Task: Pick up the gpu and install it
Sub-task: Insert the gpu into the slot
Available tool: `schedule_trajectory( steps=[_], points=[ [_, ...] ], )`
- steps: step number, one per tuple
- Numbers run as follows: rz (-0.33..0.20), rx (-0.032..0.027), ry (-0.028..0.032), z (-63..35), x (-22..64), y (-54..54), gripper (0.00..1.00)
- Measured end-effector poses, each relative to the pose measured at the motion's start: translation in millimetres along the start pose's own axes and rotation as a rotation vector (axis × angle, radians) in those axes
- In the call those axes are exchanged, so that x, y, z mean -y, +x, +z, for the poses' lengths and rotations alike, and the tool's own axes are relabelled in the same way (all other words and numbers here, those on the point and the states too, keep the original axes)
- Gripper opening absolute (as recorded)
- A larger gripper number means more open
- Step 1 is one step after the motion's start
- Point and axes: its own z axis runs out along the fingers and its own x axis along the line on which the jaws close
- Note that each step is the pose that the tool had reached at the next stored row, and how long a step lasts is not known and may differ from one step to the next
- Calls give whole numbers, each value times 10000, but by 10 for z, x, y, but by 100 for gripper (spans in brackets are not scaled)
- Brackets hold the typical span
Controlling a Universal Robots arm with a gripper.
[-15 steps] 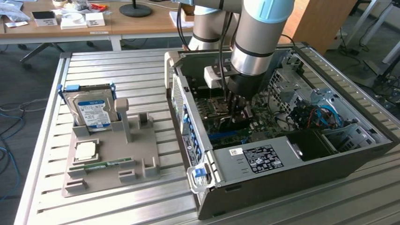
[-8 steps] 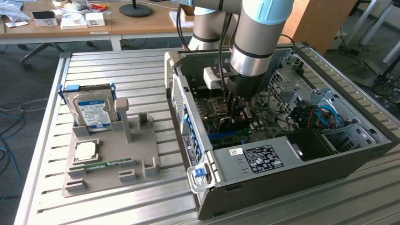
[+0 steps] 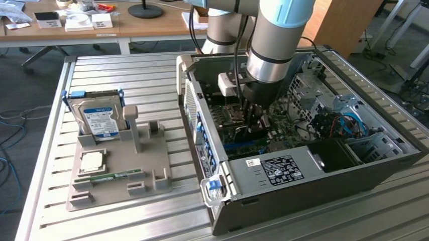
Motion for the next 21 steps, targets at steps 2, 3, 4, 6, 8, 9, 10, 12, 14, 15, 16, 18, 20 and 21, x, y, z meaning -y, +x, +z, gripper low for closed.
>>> schedule_trajectory(
  steps=[2,3,4,6,8,9,10,12,14,15,16,18,20,21],
  points=[
    [30,-1,0,2,0,0,27],
    [51,1,2,4,0,0,27],
    [70,-1,2,4,0,0,27],
    [143,-6,4,5,0,0,27],
    [205,-9,5,5,0,0,27],
    [204,-9,5,5,0,0,27],
    [205,-9,5,6,0,0,27],
    [208,-6,6,7,-1,4,27],
    [206,-7,5,6,0,7,27],
    [206,-8,6,6,0,8,27],
    [206,-9,5,5,0,9,27],
    [206,-9,5,5,0,9,27],
    [206,-8,5,6,0,9,27],
    [206,-9,5,8,0,10,27]
  ],
)
